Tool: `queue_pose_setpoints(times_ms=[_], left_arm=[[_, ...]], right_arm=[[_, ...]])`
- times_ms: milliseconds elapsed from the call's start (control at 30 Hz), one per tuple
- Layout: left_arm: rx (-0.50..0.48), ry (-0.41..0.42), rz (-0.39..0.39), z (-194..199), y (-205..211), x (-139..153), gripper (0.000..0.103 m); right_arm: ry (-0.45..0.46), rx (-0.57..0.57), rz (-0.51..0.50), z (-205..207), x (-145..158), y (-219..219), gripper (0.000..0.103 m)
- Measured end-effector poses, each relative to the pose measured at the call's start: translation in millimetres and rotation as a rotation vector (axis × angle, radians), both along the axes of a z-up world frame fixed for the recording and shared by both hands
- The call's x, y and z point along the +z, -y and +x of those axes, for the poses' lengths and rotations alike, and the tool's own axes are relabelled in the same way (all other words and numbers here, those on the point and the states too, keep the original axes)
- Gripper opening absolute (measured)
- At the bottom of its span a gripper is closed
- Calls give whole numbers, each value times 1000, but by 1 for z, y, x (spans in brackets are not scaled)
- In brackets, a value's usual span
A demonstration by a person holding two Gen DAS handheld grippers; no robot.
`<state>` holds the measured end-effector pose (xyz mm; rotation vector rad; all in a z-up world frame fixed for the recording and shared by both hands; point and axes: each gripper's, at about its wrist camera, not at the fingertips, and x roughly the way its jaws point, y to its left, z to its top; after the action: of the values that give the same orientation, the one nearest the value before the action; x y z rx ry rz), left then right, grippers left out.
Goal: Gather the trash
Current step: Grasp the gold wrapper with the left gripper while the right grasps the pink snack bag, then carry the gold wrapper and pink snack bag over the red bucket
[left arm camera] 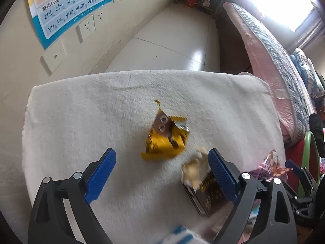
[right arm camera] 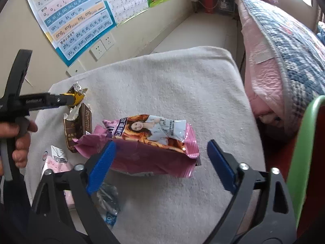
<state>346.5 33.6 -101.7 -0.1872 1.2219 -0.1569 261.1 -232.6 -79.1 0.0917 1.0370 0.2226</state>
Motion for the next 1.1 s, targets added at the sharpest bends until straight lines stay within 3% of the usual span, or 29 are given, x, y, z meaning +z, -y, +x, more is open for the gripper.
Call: queue_pose_setpoints(times_ms=[67,100,200,267,300,333,567,600,633,1100], left_arm=[[-4,-7,-3,5,0,-5,79],[-7,-8,-6,7,1,-6,72],[-17,1,-30,8,2,-6,60],[-19,8,-48,7,2,-3,45],[-18,11,-42,7,3,-2,33],[-19,12,-32,6,4,-1,29],[-37,30,-54,-8,8,11,28],[-36,38,-55,-11,7,15,28],[-36,43,-54,-13,7,18,28],[-1,140,-59,-64,-13,78,28]], right_arm=[[-6,0,7,3,-4,1,80],[-4,1,5,3,-4,1,72],[-6,8,7,4,-5,0,68],[4,6,-4,4,-3,1,48],[3,6,-4,4,-2,2,41],[3,3,9,4,-2,4,39],[12,-9,18,-5,7,8,32],[17,-14,21,-7,10,9,20],[19,-20,20,-10,13,10,15],[103,-57,32,-53,61,18,14]])
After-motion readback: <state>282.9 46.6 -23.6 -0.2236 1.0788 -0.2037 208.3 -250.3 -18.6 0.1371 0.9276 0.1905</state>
